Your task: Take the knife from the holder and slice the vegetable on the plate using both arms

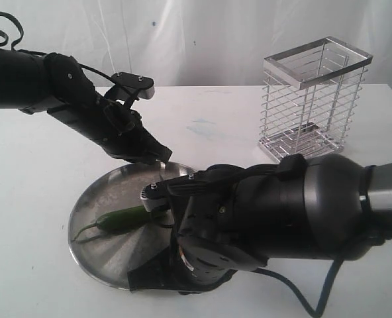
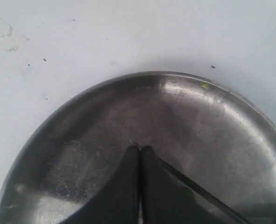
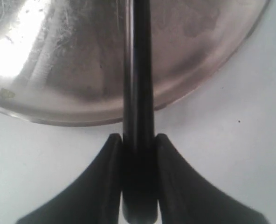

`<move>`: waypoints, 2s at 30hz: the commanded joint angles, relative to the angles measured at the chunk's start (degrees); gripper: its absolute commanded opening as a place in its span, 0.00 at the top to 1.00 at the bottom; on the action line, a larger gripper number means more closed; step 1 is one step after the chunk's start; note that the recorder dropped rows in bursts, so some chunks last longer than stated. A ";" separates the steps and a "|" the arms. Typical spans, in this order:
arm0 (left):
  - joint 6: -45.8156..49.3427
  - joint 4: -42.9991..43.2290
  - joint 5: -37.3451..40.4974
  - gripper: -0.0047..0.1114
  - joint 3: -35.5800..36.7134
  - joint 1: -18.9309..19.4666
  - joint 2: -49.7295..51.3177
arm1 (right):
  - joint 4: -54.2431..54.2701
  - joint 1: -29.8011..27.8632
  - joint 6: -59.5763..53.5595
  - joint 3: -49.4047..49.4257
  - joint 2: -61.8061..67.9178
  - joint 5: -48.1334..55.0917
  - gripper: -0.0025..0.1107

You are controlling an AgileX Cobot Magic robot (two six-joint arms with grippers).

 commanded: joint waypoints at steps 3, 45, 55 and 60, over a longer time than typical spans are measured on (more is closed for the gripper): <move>1.93 -0.63 1.17 0.96 -0.19 0.09 1.19 | -0.83 0.07 0.70 -0.07 0.04 -1.84 0.98; 5.42 -4.06 -0.99 0.96 -0.19 0.09 3.84 | 2.71 0.07 -2.32 -0.07 0.14 -3.69 0.98; 12.56 -9.90 0.60 0.96 -0.19 0.09 3.84 | 1.87 0.07 -2.32 -0.07 0.14 -3.25 0.98; 13.77 -9.90 1.85 0.96 -0.19 0.09 5.81 | 1.42 0.07 -2.32 -0.07 0.14 -3.25 0.98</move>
